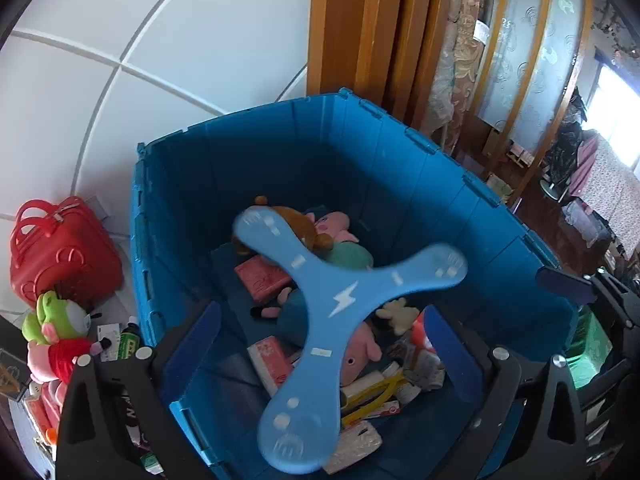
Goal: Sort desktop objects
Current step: 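Open both tools to drop the boomerang and red box into the crate, then move both open tools back over the pile, then grasp the yellow plush duck with the left tool, then grasp the white pill bottle with the right tool while the left tool holds the duck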
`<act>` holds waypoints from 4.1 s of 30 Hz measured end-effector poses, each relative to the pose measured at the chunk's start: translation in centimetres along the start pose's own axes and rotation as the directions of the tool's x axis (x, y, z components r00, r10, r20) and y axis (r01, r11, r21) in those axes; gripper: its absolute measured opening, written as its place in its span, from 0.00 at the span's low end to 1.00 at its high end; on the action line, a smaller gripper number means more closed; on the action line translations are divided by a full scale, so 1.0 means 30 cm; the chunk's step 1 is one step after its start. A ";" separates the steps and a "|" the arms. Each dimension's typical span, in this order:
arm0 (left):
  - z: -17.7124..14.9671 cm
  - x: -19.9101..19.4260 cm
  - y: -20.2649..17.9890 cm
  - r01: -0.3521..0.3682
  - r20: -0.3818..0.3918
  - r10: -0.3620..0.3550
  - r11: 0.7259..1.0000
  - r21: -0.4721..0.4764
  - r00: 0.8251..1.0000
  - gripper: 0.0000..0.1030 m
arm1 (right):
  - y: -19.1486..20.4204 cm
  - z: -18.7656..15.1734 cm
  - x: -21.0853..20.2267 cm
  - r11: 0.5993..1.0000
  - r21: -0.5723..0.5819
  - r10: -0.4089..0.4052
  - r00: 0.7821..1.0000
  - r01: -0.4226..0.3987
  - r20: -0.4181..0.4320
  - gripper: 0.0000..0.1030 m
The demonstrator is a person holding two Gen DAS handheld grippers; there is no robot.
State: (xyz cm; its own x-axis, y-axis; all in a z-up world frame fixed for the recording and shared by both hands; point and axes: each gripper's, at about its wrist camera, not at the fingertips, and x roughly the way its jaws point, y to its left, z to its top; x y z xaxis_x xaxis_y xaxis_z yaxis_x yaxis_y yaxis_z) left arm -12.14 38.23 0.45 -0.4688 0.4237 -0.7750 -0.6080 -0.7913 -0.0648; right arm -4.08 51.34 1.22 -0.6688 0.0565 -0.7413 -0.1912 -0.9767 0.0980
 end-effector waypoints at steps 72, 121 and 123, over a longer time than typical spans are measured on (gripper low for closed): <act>-1.201 0.058 1.537 -0.264 -0.309 0.143 0.879 -0.396 0.940 0.97 | 1.432 -0.628 0.666 0.916 -0.196 0.265 0.897 -0.349 -0.354 0.98; -1.253 0.081 1.525 -0.198 -0.249 0.088 0.867 -0.458 0.964 0.74 | 1.502 -0.610 0.862 0.936 -0.072 0.294 0.880 -0.343 -0.374 0.51; -1.250 0.069 1.521 -0.205 -0.250 0.097 0.865 -0.457 0.963 0.74 | 1.506 -0.605 0.848 0.935 -0.079 0.295 0.882 -0.345 -0.368 0.51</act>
State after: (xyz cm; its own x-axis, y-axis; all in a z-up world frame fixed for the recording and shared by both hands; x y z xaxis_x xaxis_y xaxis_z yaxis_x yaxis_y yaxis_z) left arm -16.82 -13.55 -27.69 -0.3507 0.2214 -0.9099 -0.1371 -0.9733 -0.1840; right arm -16.69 4.91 -25.25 -0.3819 -0.3144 -0.8691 0.1087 -0.9491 0.2955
